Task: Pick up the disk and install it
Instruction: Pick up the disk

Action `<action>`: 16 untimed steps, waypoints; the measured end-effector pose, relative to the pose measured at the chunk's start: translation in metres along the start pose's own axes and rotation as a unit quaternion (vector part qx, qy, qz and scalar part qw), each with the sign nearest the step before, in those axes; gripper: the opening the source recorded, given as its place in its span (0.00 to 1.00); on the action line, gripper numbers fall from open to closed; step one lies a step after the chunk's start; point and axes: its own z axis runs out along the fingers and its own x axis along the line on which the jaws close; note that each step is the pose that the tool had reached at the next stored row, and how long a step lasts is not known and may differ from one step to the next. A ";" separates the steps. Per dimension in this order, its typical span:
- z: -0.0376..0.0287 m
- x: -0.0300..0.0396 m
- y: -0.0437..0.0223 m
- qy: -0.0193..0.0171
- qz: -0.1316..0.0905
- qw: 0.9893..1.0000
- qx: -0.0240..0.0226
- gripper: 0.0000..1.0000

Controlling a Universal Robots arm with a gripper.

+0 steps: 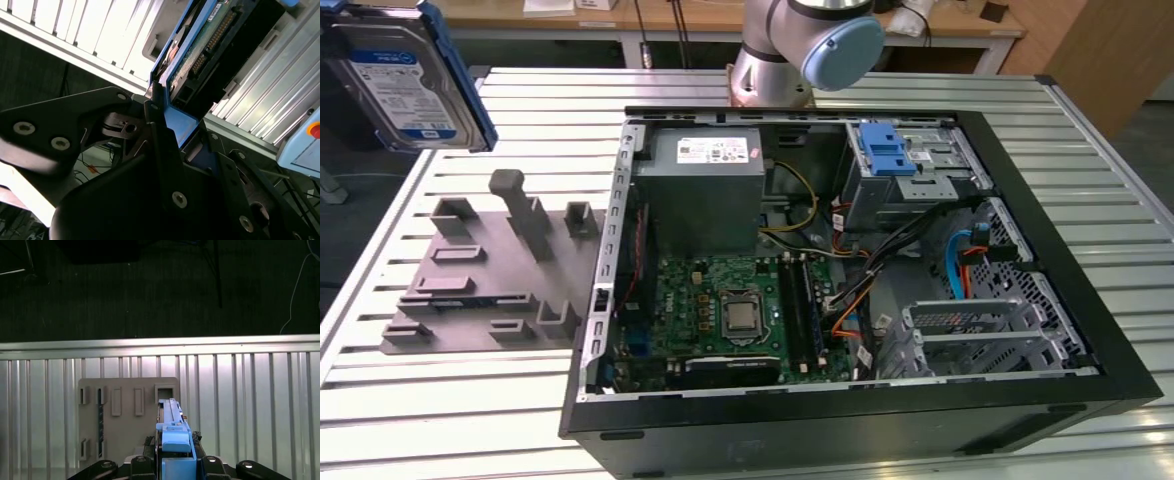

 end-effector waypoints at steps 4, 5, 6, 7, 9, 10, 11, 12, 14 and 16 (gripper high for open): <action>-0.0019 0.0000 0.0000 0.000 0.000 1.000 0.000 0.36; -0.0025 0.0000 0.0000 0.000 0.000 1.000 0.000 0.36; -0.0029 0.0000 0.0001 0.000 0.000 1.000 0.000 0.36; -0.0033 0.0000 0.0001 0.000 0.000 1.000 0.000 0.36; -0.0041 0.0000 0.0001 0.000 0.000 1.000 0.000 0.36; -0.0044 0.0000 0.0001 0.000 0.000 1.000 0.000 0.36; -0.0048 0.0000 0.0001 0.000 0.000 1.000 0.000 0.36; -0.0052 0.0000 0.0001 0.000 0.000 1.000 0.000 0.36; -0.0059 0.0000 0.0001 0.000 0.000 1.000 0.000 0.36; -0.0066 0.0000 0.0001 0.000 0.000 1.000 0.000 0.36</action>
